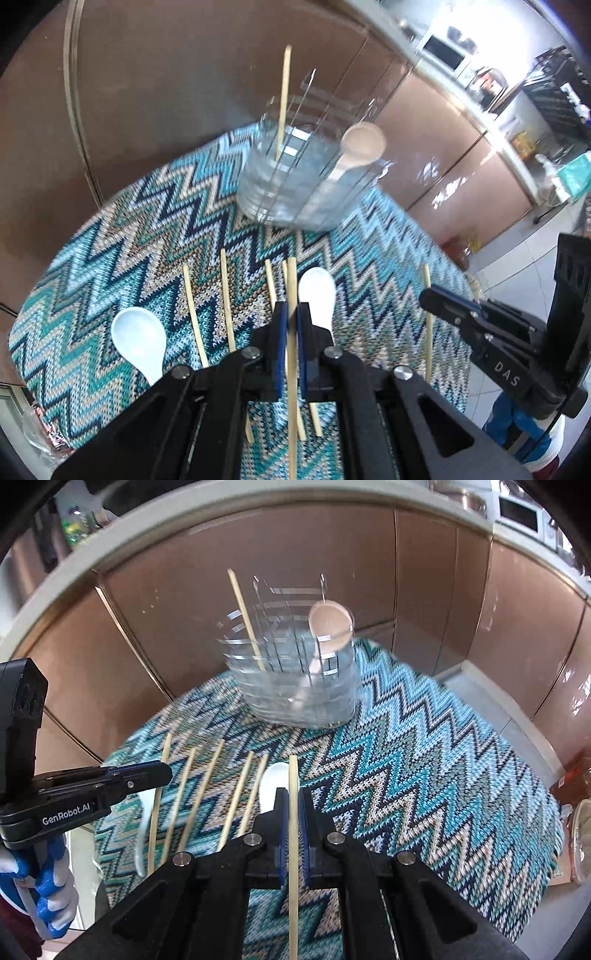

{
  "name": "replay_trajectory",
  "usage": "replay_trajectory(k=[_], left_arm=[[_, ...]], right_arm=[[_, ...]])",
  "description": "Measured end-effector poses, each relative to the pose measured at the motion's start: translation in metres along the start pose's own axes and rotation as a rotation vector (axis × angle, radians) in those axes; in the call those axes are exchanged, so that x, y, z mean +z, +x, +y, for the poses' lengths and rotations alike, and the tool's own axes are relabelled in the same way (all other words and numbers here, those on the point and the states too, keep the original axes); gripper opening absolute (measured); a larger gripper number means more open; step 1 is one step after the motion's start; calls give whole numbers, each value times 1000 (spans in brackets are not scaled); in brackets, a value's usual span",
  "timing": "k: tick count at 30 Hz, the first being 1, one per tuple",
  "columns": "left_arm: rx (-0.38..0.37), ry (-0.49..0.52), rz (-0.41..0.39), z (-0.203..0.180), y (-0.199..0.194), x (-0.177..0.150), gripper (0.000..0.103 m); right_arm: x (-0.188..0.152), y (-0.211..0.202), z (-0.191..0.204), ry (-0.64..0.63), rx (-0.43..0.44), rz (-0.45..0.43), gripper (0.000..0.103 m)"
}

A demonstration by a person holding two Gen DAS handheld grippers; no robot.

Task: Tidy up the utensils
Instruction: 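Grasp a chopstick with the right tool while the left tool grasps another chopstick, then carry both chopsticks upright into the holder and open both tools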

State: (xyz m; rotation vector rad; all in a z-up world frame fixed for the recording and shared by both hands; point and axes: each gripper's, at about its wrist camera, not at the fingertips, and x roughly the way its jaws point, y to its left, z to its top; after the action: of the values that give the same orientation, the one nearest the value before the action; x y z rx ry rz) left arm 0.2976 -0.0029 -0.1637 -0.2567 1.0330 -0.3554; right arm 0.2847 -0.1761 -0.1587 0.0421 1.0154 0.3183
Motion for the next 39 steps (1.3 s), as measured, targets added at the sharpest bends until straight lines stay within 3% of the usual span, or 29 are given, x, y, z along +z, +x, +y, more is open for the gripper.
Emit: replay_trajectory(k=[9, 16, 22, 28, 35, 39], left_arm=[[-10, 46, -176, -21, -64, -26, 5], [-17, 59, -313, -29, -102, -19, 5], [-58, 65, -406, -26, -134, 18, 5], [-92, 92, -532, -25, -162, 72, 5], [-103, 75, -728, -30, -164, 126, 5], [-66, 44, -821, -30, -146, 147, 5]], right_arm=[[-16, -61, 23, -3, -34, -162, 6], [-1, -93, 38, -27, -49, -281, 6], [31, -113, 44, -48, -28, -393, 6], [81, -128, 37, -42, 38, -577, 6], [124, -108, 25, -19, 116, -769, 6], [139, -82, 19, 14, 159, -848, 6]])
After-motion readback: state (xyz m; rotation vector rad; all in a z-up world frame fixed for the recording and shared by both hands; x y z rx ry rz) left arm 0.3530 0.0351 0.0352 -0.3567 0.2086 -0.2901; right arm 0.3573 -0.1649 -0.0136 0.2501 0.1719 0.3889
